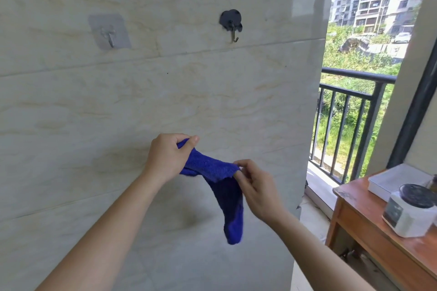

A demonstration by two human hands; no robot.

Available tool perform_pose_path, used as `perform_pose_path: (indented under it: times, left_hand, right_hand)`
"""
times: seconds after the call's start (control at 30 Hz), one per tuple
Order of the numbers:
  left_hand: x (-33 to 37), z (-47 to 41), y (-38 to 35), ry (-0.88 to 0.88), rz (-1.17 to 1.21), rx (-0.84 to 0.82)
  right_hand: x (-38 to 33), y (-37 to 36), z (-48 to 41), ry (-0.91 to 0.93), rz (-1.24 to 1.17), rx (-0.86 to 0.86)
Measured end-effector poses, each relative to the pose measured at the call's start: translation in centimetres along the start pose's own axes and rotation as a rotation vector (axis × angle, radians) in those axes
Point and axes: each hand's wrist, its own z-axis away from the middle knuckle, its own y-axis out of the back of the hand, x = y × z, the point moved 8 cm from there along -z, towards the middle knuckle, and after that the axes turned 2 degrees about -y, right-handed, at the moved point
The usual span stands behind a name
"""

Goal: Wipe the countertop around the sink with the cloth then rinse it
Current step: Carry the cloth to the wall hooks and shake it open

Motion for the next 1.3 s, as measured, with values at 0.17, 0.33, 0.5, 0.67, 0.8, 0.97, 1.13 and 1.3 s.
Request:
perform_pose_path:
  times: [0.17,0.33,0.5,0.67,0.8,0.97,1.13,1.3]
  left_hand:
    - [-0.7,-0.5,-0.3,0.021,0.010,-0.015]
    - [0.0,-0.7,-1.0,-0.006,0.043,-0.016]
    - [0.5,-0.6,-1.8,-0.052,0.020,-0.091]
    - [0.1,-0.3,-2.7,-0.057,-0.054,-0.190]
    - [-0.5,-0.2,-3.0,-0.019,-0.007,-0.191]
    - [-0.8,-0.7,-2.5,0.023,0.056,-0.123]
    - [-0.3,-0.2,-3.4,0.002,0.001,-0.215]
    - [1.0,-0.2,-3.4,-0.075,-0.001,-0.122]
  right_hand:
    - [-1.7,0.5,-1.0,-0.074,-0.221,-0.304]
    - [-2.1,-0.3,0.4,-0.244,-0.523,-0.588]
    - [-1.7,-0.2,0.7,-0.310,-0.633,-0.694]
    - [-1.6,0.5,-0.4,-0.273,-0.505,-0.538]
    - [-2.2,1.2,-1.0,-0.301,-0.612,-0.533]
    - [-2.1,1.9,-0.6,-0.355,-0.702,-0.655]
    - [-2.6,2.9,-2.2,-0.357,-0.610,-0.592]
    - [-3.9,3.7,-4.0,-0.311,-0.525,-0.504]
